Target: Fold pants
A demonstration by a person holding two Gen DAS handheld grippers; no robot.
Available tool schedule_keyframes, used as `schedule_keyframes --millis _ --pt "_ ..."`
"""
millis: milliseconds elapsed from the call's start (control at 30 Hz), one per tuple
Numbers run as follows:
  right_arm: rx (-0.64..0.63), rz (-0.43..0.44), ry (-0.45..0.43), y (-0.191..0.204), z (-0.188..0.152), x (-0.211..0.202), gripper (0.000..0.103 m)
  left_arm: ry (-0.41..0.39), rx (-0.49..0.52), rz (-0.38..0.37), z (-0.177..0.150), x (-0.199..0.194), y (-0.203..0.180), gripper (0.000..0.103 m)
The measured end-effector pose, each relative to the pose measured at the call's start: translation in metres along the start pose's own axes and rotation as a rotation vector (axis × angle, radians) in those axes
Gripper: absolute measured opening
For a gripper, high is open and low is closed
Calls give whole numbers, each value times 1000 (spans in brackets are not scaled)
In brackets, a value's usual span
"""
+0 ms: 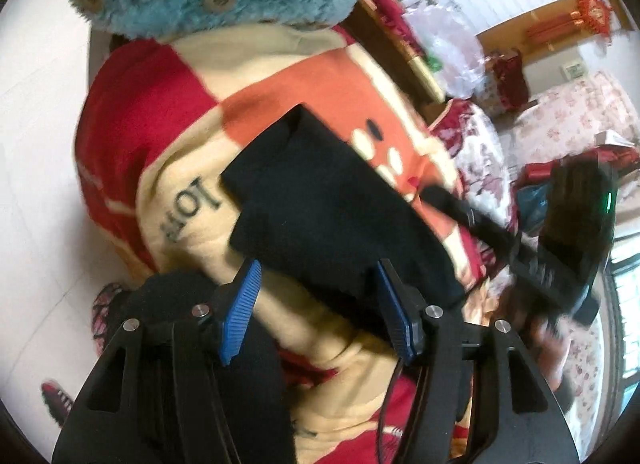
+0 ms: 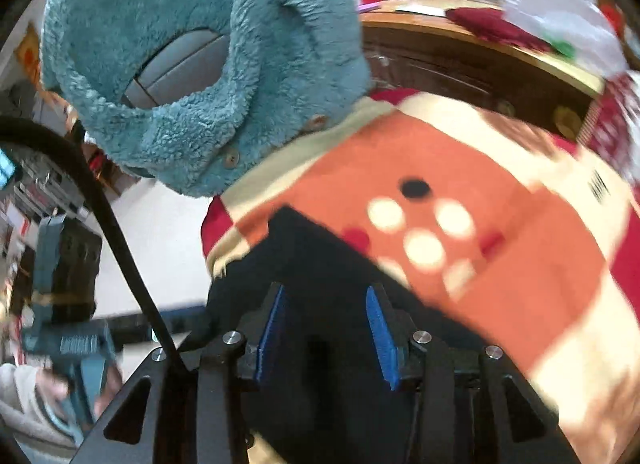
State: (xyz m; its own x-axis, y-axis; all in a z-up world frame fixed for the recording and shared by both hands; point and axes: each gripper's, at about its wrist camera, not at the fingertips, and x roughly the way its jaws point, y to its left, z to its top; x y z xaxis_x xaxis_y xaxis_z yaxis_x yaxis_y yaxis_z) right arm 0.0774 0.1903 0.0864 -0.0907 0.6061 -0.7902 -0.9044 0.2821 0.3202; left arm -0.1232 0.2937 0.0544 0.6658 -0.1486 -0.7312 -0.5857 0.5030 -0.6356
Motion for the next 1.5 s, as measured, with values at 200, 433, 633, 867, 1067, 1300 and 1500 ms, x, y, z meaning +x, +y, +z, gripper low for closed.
schedule_keyframes --millis 200,433,633,867,1067,1300,1500 --pt "-153 -23 96 20 27 49 41 7 12 17 -4 -1 6 59" --pt "-249 -60 180 23 32 77 41 27 -75 -10 4 16 11 59" --pt "-319 -92 217 26 34 89 30 -6 -50 2 9 17 6 56" --pt "-285 -99 156 21 31 68 11 -68 114 13 20 4 -22 23" --pt "-205 -125 71 8 46 50 10 -136 189 81 37 2 -27 9" --pt "-61 -121 63 -1 43 72 9 -67 129 116 42 29 1 9" --pt "34 -142 18 -4 38 73 11 -78 160 156 41 27 -4 9"
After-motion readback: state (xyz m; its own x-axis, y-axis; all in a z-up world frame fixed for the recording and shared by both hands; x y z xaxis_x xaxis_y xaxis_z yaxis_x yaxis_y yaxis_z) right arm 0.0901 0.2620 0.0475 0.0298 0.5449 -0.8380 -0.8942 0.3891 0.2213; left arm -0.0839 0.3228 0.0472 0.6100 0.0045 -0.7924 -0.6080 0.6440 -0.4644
